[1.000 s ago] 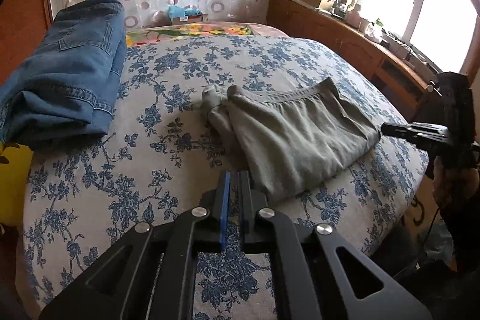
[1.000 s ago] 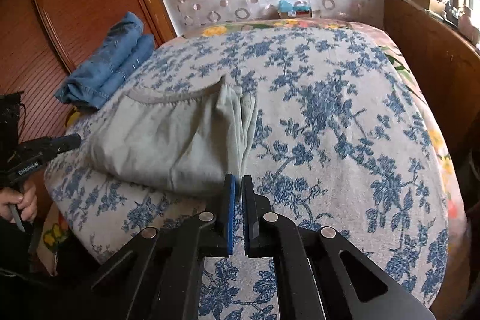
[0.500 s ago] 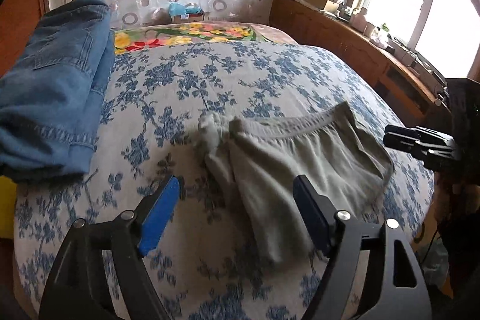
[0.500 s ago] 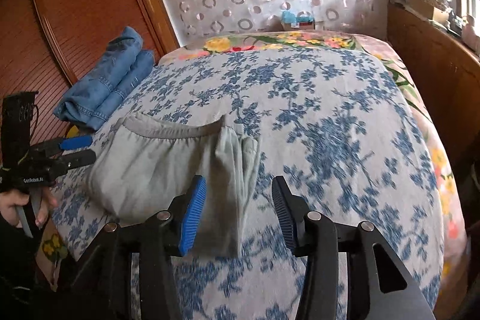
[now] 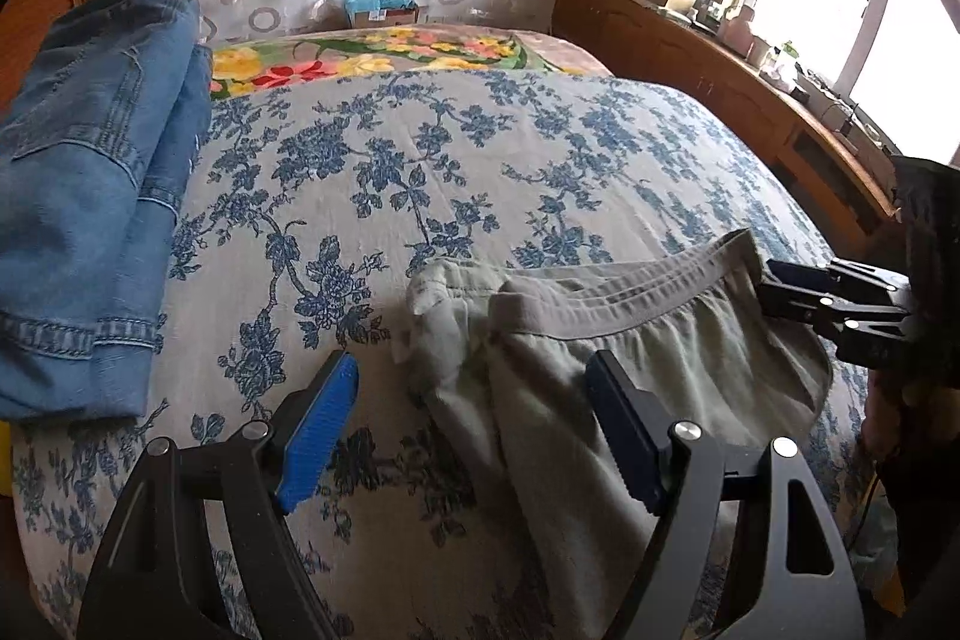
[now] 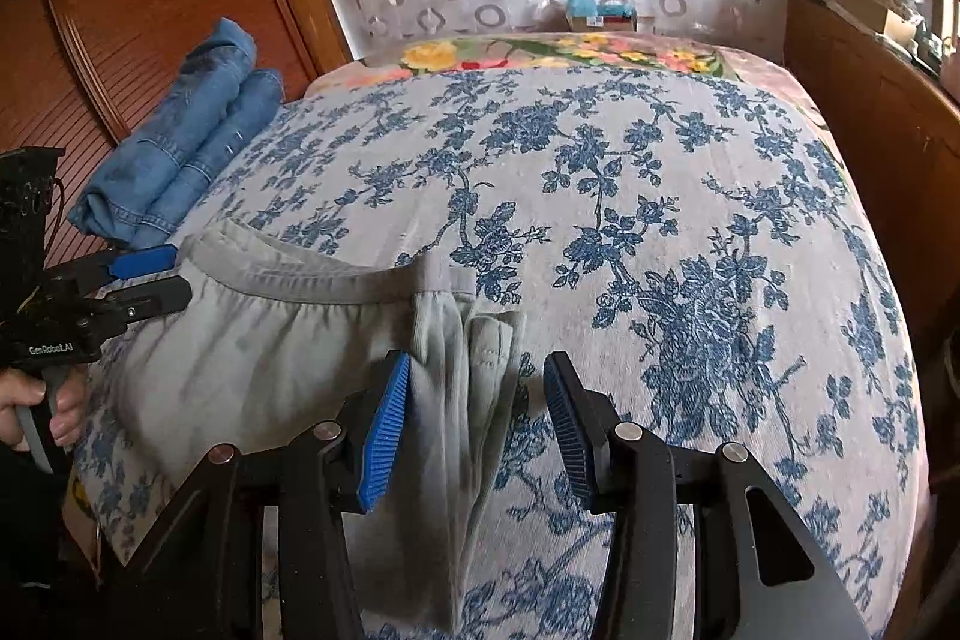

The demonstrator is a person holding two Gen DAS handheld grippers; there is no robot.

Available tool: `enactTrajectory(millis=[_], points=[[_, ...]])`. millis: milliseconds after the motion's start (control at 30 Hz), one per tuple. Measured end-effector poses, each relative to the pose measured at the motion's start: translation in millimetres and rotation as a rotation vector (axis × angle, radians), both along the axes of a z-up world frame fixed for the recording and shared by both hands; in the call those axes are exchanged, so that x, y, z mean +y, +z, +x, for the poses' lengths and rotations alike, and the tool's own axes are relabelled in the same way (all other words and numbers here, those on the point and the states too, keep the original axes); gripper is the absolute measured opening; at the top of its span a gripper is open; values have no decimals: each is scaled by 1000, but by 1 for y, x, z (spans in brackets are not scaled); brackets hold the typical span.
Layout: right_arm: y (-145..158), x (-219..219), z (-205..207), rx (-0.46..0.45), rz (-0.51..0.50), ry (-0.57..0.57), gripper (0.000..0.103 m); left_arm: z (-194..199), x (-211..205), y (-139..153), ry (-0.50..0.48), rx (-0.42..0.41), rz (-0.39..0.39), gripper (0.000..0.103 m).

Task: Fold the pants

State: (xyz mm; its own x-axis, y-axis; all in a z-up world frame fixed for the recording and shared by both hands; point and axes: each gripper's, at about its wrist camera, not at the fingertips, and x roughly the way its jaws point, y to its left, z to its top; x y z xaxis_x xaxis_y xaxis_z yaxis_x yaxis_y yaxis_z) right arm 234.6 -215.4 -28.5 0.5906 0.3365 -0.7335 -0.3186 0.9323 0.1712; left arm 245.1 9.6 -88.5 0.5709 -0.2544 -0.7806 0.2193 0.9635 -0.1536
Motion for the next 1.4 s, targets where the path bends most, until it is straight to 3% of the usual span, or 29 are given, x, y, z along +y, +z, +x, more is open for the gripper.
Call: enactTrajectory(millis=[200,900,1100,1167,1400], points=[[-2,7,9,-13,-22,12,48,6,-1,-9,-3,19,-3,79],[-6,9,4,-45,-53,18,48,3,-7,-11,-11,-30,46,79],[-6,9,4,-45,-55,19,48,2,-10,-8,-37,-31,0,55],[-6,9,3,-45,-55,20,48,1,-11,-8,-41,-32,-6,41],[-6,9,4,-45,-53,21,48,-3,-13,3,-47,-52,-36,27]])
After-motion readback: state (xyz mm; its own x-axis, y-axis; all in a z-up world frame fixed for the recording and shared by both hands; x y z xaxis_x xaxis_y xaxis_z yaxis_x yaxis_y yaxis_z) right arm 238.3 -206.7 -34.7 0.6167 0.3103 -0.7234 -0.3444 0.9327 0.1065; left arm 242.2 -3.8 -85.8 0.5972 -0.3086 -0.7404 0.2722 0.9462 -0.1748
